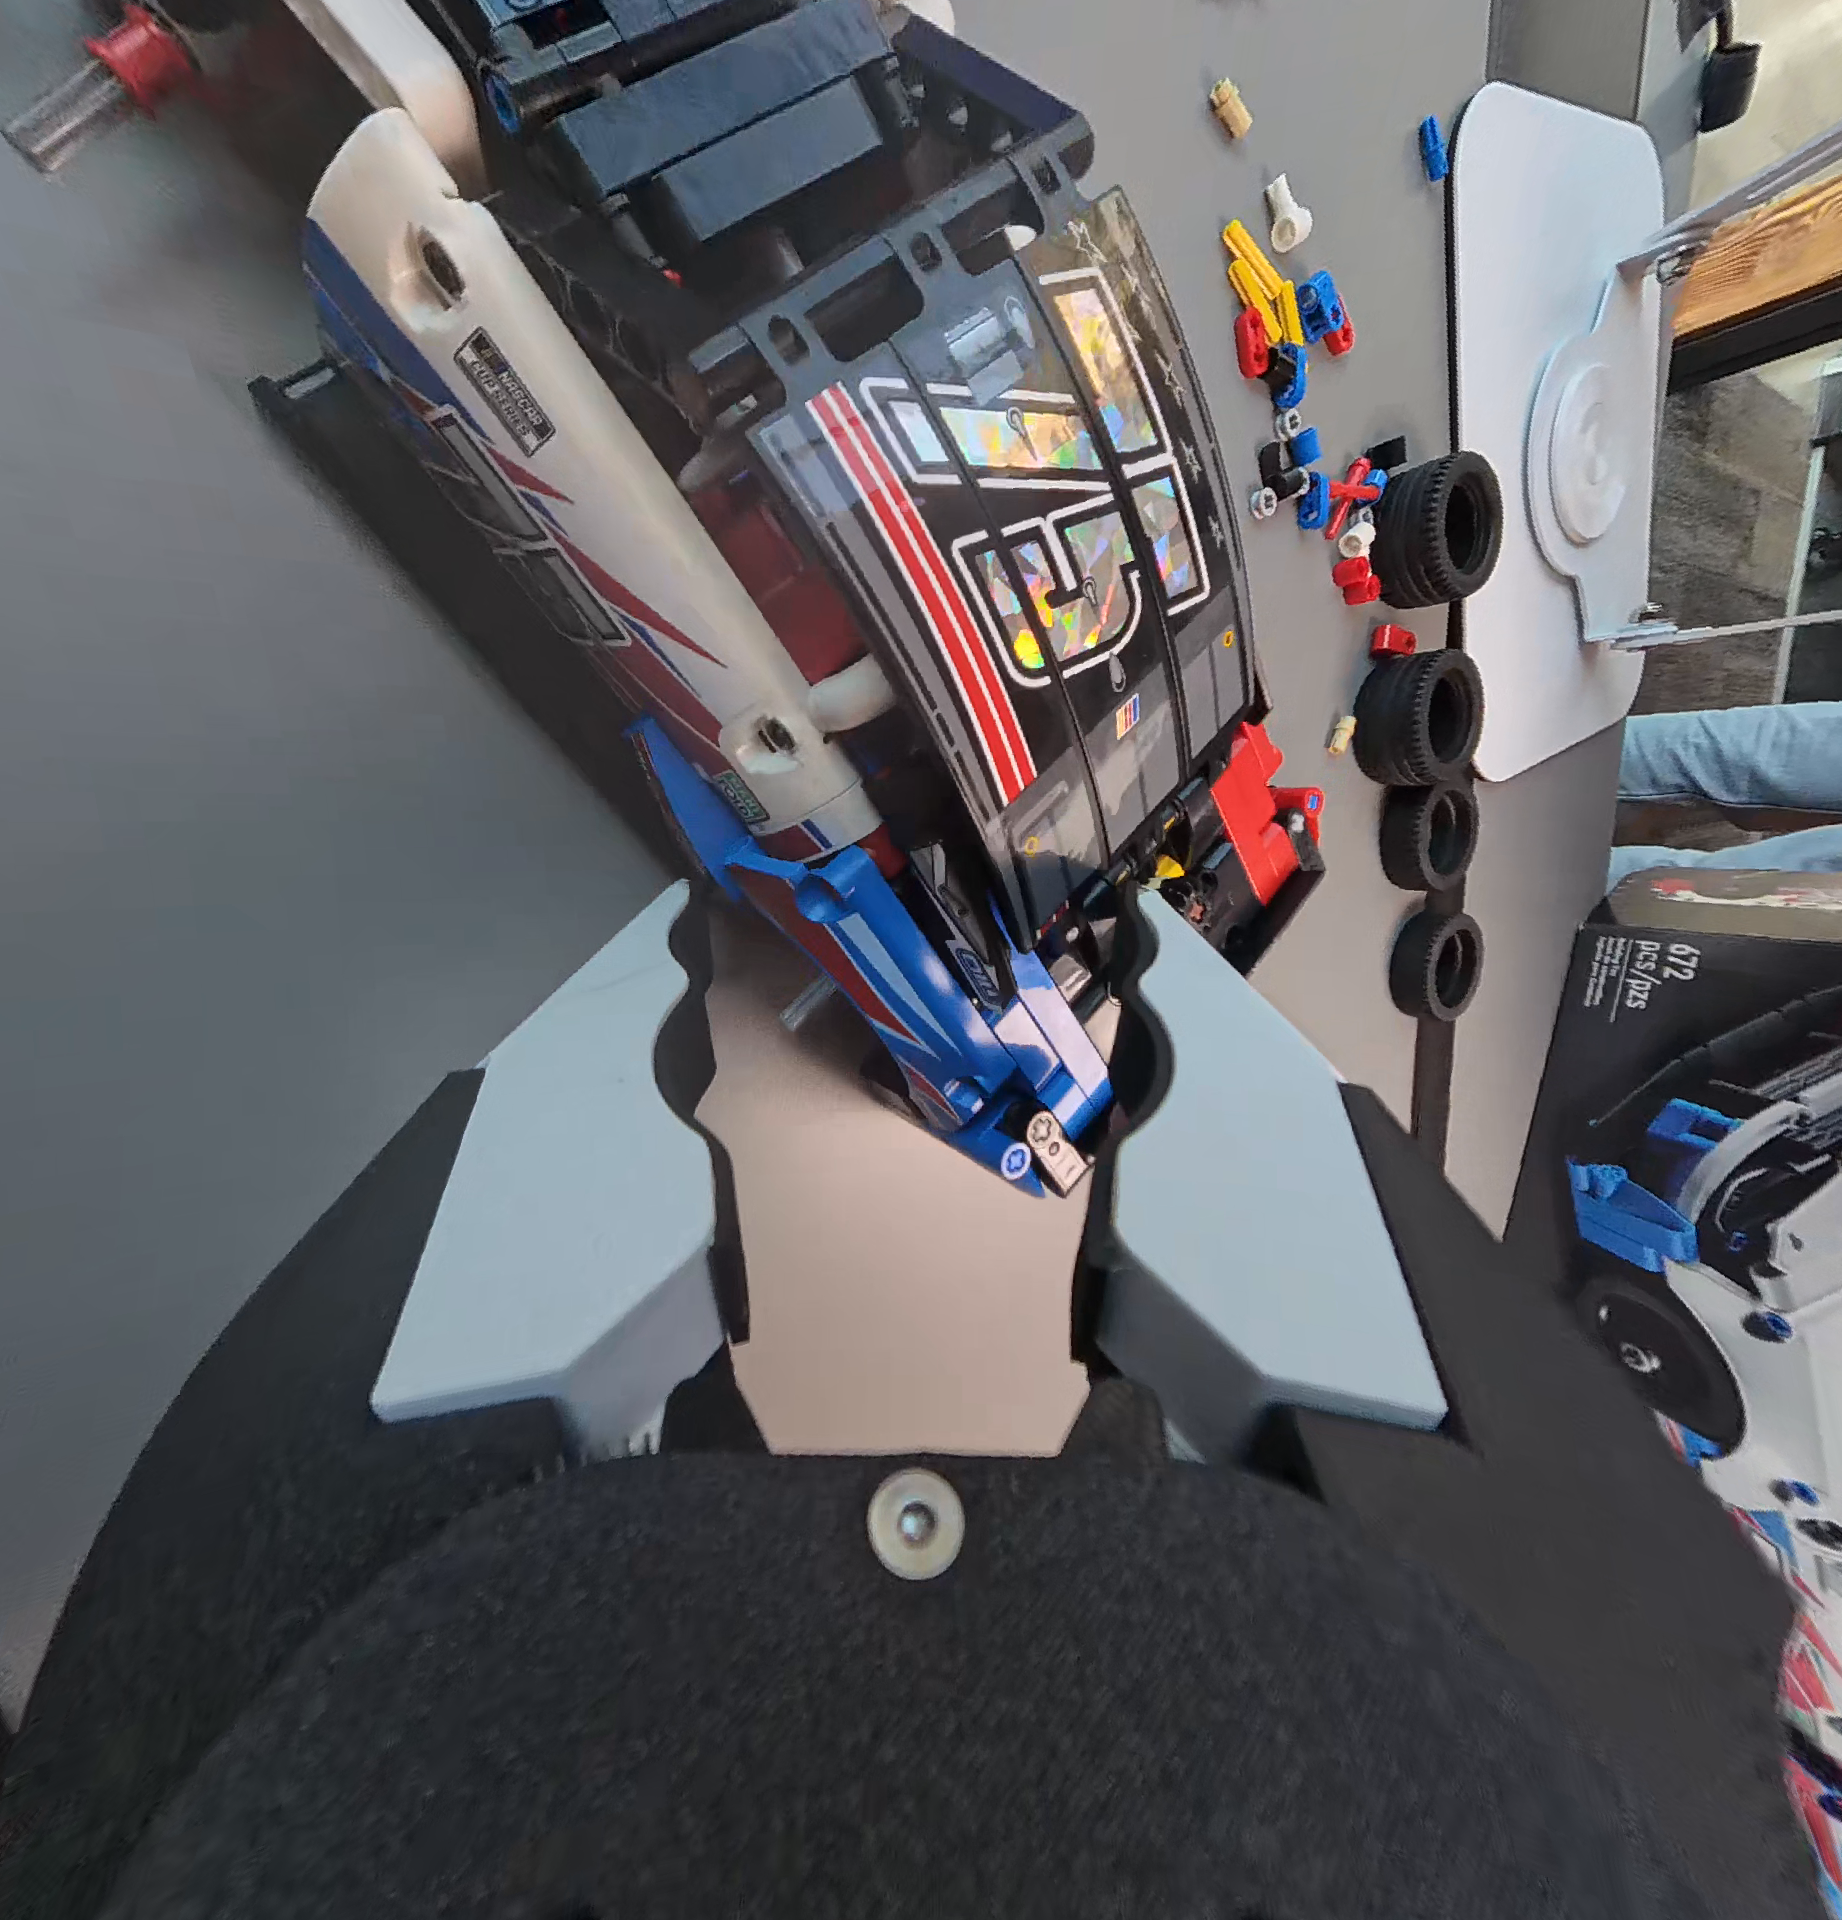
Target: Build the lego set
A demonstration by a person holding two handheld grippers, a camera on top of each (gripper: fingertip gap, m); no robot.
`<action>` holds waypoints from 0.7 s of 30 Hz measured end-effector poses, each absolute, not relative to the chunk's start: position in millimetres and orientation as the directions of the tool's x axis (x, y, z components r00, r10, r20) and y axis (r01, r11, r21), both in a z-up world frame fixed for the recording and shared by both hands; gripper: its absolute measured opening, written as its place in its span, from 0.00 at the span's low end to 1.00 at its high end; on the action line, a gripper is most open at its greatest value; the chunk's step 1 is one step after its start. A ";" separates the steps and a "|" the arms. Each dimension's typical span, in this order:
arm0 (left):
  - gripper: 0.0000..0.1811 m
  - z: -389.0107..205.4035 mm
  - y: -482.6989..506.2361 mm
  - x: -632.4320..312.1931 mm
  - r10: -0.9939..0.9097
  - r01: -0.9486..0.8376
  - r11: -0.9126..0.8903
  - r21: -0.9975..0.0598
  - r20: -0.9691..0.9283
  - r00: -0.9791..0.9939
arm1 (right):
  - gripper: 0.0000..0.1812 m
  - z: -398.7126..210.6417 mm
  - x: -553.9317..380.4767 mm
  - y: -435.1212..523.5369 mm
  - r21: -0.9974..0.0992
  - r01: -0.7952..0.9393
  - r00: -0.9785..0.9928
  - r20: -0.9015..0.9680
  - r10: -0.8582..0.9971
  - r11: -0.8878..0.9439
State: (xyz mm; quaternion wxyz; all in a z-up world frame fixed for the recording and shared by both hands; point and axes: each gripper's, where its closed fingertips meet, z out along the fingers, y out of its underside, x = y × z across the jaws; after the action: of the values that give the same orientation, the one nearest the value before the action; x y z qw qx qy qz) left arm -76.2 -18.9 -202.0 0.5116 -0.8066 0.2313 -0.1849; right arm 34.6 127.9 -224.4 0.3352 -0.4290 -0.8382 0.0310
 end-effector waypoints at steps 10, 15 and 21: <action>0.23 -136.2 27.7 -127.7 -0.254 -0.141 -0.125 -0.982 -0.105 0.962 | 0.24 -75.0 -33.3 188.4 -0.837 0.391 0.041 0.433 0.901 0.384; 0.20 -65.7 98.3 -167.5 -0.118 -0.123 -0.056 -0.991 -0.116 0.986 | 0.24 -33.3 -112.1 285.2 -0.889 0.308 0.328 0.433 0.840 0.338; 0.20 -28.0 199.4 -220.3 -0.028 -0.182 -0.097 -0.979 -0.180 0.983 | 0.23 -28.9 -179.5 352.8 -0.873 0.356 0.422 0.469 0.776 0.334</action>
State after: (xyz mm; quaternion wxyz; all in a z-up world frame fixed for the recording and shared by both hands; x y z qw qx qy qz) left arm -220.3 199.4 -28.0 0.6680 -0.7385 0.0712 0.0574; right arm -179.5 352.8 -28.9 0.6364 -0.5532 -0.5116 0.1648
